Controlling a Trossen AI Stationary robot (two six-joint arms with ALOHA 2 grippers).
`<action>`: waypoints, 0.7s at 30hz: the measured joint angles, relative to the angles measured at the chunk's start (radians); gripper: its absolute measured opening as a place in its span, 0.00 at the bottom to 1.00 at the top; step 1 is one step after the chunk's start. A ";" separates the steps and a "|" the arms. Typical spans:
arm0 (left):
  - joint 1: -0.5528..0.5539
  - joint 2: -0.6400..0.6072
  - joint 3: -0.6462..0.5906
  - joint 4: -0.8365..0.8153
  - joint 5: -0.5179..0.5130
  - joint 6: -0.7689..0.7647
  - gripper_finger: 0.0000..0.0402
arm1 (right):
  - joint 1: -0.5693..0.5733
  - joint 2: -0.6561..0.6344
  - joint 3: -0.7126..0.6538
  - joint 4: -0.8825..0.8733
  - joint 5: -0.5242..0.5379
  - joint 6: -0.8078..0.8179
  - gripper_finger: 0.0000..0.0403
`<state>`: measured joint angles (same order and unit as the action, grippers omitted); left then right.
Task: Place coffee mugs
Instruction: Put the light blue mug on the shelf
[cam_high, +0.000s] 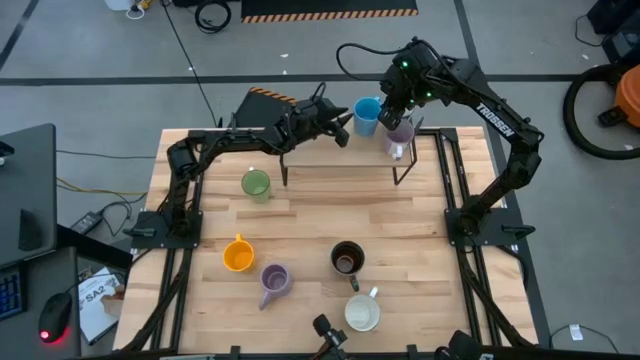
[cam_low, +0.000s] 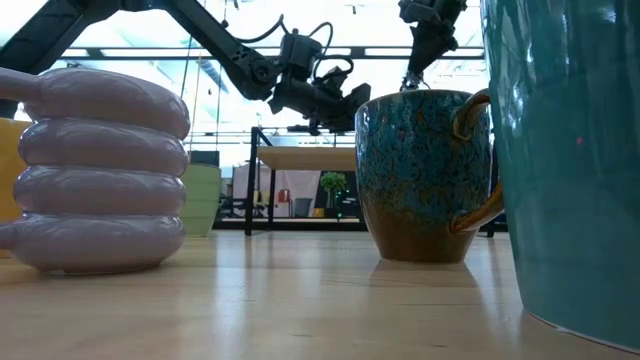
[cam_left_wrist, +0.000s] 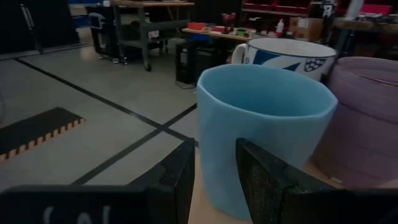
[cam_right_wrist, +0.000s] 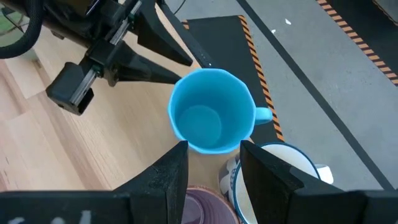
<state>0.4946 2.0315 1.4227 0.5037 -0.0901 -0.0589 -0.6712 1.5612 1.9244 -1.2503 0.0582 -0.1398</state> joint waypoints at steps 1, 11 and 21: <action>0.000 0.000 0.000 0.000 0.008 0.000 0.31 | 0.000 0.000 0.000 0.000 0.000 -0.001 0.37; 0.003 0.000 0.000 0.008 0.019 -0.003 0.31 | 0.000 0.000 0.000 0.000 -0.007 -0.002 0.37; 0.013 -0.007 -0.001 -0.013 0.050 -0.013 0.31 | 0.000 0.000 0.000 -0.001 -0.007 -0.002 0.37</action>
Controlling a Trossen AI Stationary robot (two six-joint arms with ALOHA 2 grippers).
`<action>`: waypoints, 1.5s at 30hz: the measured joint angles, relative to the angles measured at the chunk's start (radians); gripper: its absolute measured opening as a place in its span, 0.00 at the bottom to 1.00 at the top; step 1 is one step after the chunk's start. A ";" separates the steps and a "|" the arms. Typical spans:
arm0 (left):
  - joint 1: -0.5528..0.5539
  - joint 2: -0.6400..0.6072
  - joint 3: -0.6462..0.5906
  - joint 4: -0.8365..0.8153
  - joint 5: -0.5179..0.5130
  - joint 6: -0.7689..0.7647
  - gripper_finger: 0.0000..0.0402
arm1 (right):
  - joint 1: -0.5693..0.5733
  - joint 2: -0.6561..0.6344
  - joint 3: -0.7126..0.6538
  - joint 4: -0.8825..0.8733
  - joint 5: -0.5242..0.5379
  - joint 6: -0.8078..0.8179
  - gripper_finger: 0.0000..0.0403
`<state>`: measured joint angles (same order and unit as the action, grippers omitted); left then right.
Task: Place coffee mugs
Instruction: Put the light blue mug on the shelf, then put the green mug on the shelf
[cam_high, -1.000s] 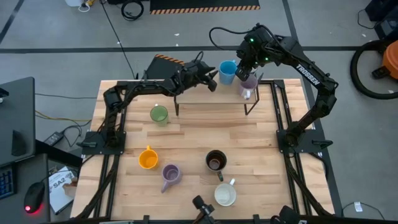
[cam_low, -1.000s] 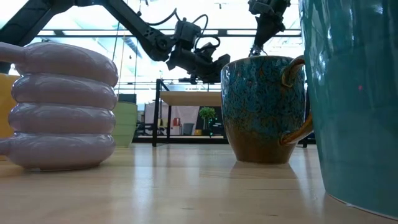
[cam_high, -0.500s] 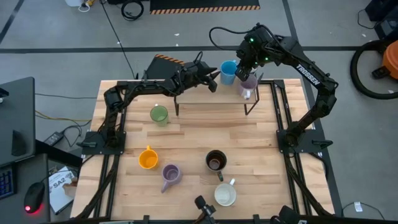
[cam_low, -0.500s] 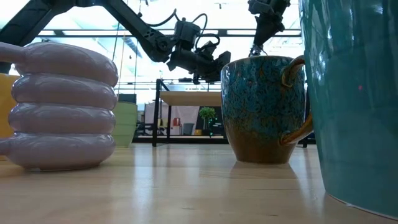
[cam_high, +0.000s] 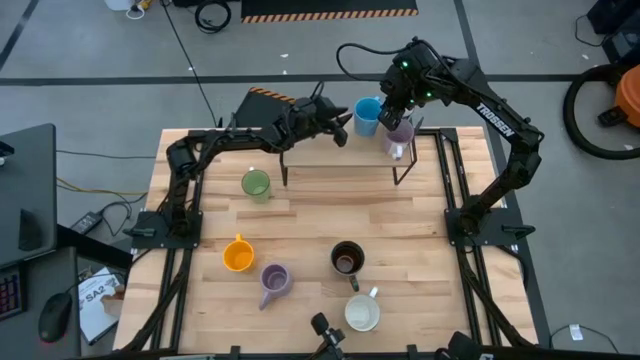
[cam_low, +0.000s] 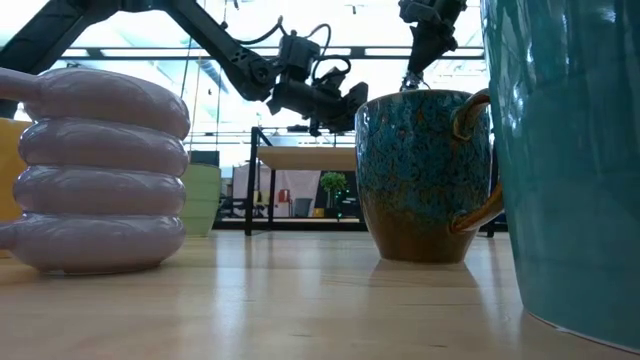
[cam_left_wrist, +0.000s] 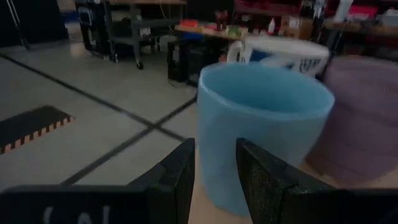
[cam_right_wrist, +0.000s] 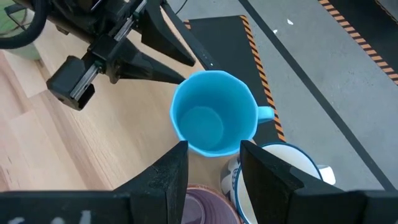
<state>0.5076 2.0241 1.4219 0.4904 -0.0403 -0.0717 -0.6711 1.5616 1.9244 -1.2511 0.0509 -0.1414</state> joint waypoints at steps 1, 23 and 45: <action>0.000 -0.012 -0.001 -0.023 -0.001 0.002 0.31 | 0.000 0.000 0.000 -0.001 0.000 0.000 0.37; -0.027 -0.639 0.001 -1.143 0.023 0.084 0.31 | 0.001 -0.050 0.000 0.002 -0.001 -0.035 0.37; -0.168 -0.864 -0.488 -1.278 0.123 0.030 0.31 | 0.032 -0.050 0.000 0.076 -0.001 0.037 0.37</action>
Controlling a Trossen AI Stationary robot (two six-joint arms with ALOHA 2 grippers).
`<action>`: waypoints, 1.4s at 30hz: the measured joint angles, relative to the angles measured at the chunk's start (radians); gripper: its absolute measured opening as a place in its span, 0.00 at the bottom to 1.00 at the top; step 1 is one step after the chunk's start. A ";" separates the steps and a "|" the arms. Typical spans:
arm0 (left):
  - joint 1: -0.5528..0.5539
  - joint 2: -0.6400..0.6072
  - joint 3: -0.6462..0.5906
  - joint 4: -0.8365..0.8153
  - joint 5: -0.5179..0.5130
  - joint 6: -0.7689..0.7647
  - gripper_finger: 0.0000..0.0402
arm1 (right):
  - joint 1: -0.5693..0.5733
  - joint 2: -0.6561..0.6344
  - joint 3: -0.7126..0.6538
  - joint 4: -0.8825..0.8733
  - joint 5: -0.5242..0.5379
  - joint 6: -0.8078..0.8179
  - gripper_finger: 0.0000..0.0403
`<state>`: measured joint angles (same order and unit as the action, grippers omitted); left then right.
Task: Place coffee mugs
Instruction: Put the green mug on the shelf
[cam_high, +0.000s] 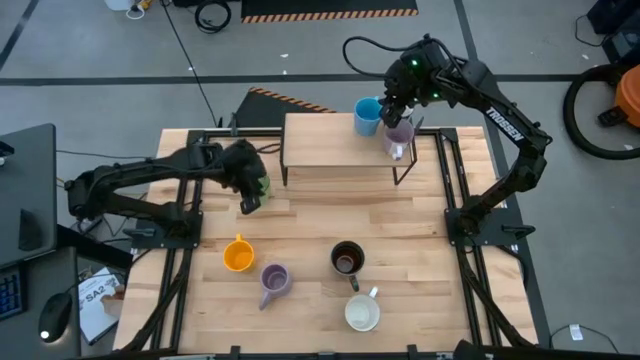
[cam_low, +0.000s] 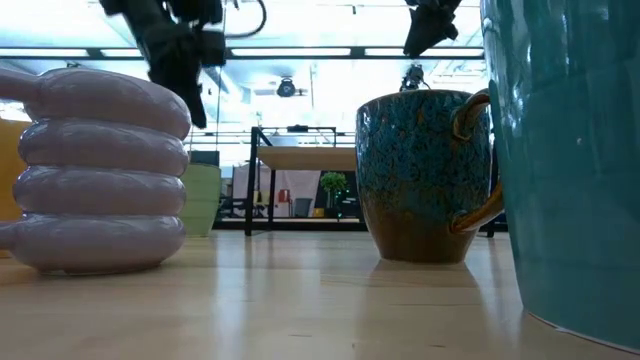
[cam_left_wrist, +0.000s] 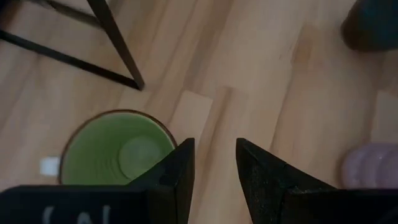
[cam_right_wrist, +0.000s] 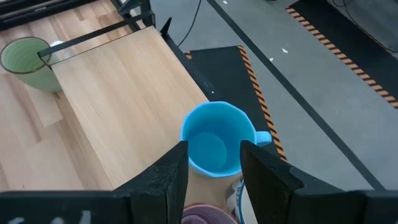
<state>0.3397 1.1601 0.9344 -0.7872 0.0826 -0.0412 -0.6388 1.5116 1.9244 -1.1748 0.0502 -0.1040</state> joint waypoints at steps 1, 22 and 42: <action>0.000 0.000 -0.024 0.010 0.000 0.001 0.31 | 0.003 0.000 0.000 0.000 0.000 0.000 0.37; -0.008 0.070 -0.143 0.132 -0.080 0.045 0.31 | 0.005 0.000 0.000 0.000 -0.010 0.023 0.37; -0.004 0.189 -0.142 0.145 -0.062 0.080 0.07 | 0.031 0.000 0.000 0.005 -0.018 0.025 0.37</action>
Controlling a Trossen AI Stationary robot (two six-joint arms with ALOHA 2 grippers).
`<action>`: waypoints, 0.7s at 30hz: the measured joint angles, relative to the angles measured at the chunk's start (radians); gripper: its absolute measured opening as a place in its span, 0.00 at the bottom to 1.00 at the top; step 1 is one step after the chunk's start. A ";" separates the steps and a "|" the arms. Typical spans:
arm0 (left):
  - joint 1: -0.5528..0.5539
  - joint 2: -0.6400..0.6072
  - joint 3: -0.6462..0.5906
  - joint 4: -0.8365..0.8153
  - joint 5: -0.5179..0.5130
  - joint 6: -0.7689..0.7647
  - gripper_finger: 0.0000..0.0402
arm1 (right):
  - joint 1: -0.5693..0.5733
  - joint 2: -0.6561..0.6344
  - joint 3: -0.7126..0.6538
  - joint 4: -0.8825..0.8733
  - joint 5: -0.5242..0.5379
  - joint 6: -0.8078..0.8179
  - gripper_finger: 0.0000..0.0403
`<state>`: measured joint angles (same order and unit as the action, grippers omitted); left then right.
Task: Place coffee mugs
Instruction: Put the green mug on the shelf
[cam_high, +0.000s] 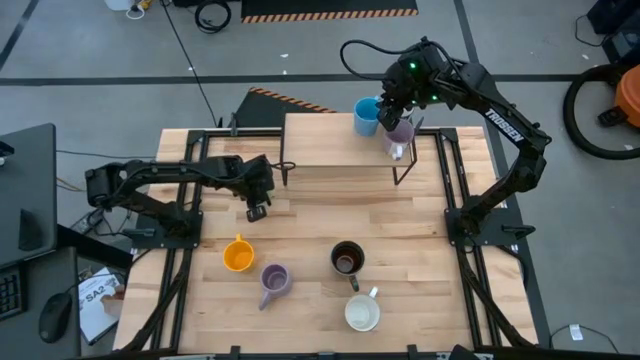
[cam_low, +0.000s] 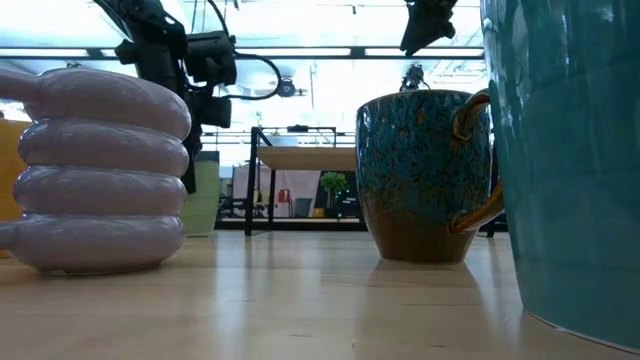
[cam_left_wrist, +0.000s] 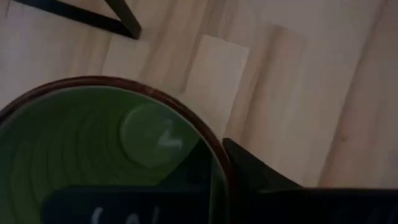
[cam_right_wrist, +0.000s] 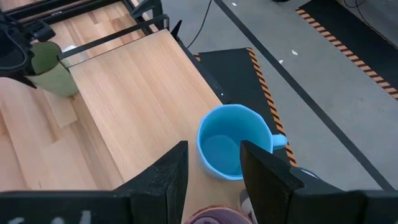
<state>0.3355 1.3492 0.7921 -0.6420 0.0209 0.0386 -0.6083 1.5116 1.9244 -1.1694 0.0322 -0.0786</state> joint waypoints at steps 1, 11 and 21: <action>0.002 -0.007 0.003 -0.012 0.011 0.003 0.07 | 0.000 0.000 0.000 0.004 0.000 -0.001 0.37; 0.112 -0.112 0.332 -0.476 0.028 0.410 0.07 | 0.000 0.000 0.000 0.021 0.000 -0.008 0.37; 0.212 0.024 0.714 -0.558 -0.063 0.703 0.07 | 0.004 0.000 0.000 0.043 -0.008 -0.003 0.37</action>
<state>0.5479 1.3730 1.5060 -1.2004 -0.0422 0.7413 -0.6042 1.5116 1.9244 -1.1261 0.0246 -0.0814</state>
